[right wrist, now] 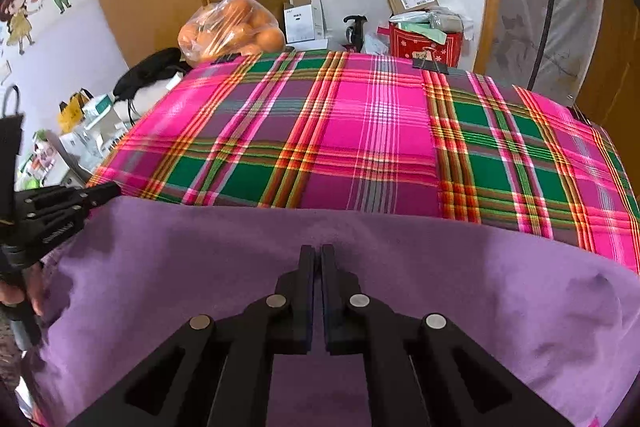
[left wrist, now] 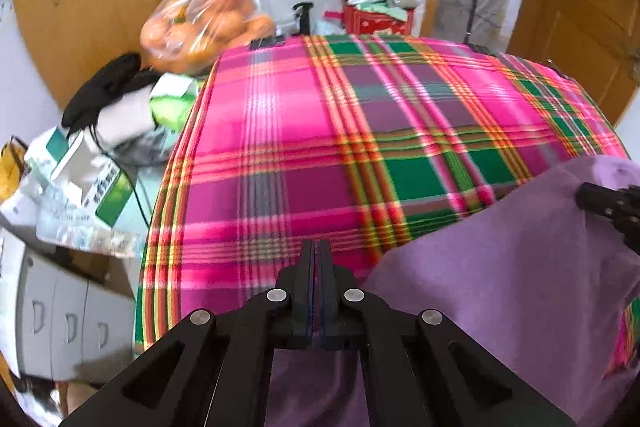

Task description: Fold clothes

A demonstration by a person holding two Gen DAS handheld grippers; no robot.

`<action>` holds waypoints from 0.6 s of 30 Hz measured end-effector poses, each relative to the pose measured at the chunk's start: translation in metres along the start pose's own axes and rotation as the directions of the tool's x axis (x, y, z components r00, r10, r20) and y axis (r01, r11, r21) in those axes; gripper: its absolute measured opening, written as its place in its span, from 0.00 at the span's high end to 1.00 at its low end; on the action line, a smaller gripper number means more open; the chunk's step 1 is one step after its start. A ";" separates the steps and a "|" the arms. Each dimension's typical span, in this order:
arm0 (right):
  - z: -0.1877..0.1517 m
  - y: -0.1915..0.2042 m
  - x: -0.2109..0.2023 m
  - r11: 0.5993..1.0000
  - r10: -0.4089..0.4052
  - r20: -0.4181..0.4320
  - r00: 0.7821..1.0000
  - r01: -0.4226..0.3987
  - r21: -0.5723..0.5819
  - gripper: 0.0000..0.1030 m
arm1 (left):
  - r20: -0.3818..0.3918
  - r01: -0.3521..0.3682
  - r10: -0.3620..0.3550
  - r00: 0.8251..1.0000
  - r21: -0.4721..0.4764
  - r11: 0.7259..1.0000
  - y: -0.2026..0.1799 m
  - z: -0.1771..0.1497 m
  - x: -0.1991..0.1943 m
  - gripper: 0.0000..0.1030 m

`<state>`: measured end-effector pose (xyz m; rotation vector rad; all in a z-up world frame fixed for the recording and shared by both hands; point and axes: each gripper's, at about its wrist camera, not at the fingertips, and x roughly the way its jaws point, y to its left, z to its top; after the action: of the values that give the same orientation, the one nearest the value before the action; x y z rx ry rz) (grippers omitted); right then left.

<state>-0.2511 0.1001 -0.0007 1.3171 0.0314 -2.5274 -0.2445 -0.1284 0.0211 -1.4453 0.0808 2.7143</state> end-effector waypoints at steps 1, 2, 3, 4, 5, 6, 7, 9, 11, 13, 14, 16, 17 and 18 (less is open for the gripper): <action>-0.001 0.001 -0.005 1.000 0.003 0.008 1.000 -0.003 -0.007 0.96 | -0.005 0.017 -0.017 1.000 -0.005 1.000 0.002 -0.002 -0.001 0.99; -0.002 0.002 -0.012 1.000 0.011 0.020 1.000 -0.011 -0.013 0.96 | -0.010 0.032 -0.032 0.999 -0.008 0.999 0.002 -0.004 -0.002 0.99; -0.003 0.003 -0.019 1.000 0.019 0.032 0.999 -0.019 -0.019 0.96 | -0.009 0.035 -0.036 0.999 -0.011 0.999 0.002 -0.005 -0.005 0.98; -0.004 0.004 -0.026 0.999 0.029 0.044 0.999 -0.028 -0.023 0.96 | -0.008 0.040 -0.040 0.999 -0.015 0.999 0.002 -0.007 -0.008 0.98; -0.007 0.004 -0.035 0.999 0.042 0.055 0.998 -0.041 -0.021 0.95 | -0.010 0.050 -0.050 0.999 -0.019 0.999 0.001 -0.008 -0.013 0.98; -0.010 0.005 -0.042 0.998 0.054 0.060 0.997 -0.053 -0.019 0.95 | -0.013 0.067 -0.067 0.998 -0.023 0.998 0.000 -0.011 -0.018 0.98; -0.014 0.006 -0.050 0.998 0.068 0.064 0.996 -0.067 -0.019 0.95 | -0.015 0.087 -0.088 0.996 -0.027 0.996 -0.002 -0.013 -0.024 0.98; -0.026 0.009 -0.062 0.995 0.095 0.058 0.994 -0.093 -0.032 0.95 | -0.014 0.113 -0.113 0.994 -0.019 0.993 -0.009 -0.020 -0.035 0.98; -0.043 0.016 -0.068 0.993 0.104 0.017 0.994 -0.103 -0.064 0.95 | -0.018 0.131 -0.131 0.991 -0.001 0.991 -0.016 -0.028 -0.047 0.98; -0.065 0.023 -0.069 0.992 0.076 -0.040 0.996 -0.079 -0.101 0.95 | -0.035 0.160 -0.160 0.986 0.009 0.987 -0.021 -0.035 -0.055 0.98; -0.076 0.026 -0.069 0.991 0.071 -0.062 0.996 -0.078 -0.110 0.95 | -0.043 0.184 -0.183 0.982 0.007 0.983 -0.025 -0.041 -0.060 0.98; -0.094 0.029 -0.069 0.988 0.097 -0.098 0.990 -0.108 -0.114 0.95 | -0.055 0.220 -0.219 0.974 0.009 0.976 -0.031 -0.050 -0.068 0.98; -0.101 0.031 -0.070 0.985 0.121 -0.113 0.986 -0.133 -0.111 0.95 | -0.060 0.231 -0.230 0.971 0.012 0.973 -0.035 -0.054 -0.071 0.98; -0.108 0.032 -0.071 0.982 0.144 -0.127 0.981 -0.158 -0.107 0.95 | -0.064 0.236 -0.234 0.970 0.019 0.972 -0.039 -0.058 -0.074 0.98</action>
<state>-0.1182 0.1027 -0.0027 1.3673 0.0986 -2.2827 -0.1521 -0.0963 0.0494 -1.4301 -0.0485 2.4717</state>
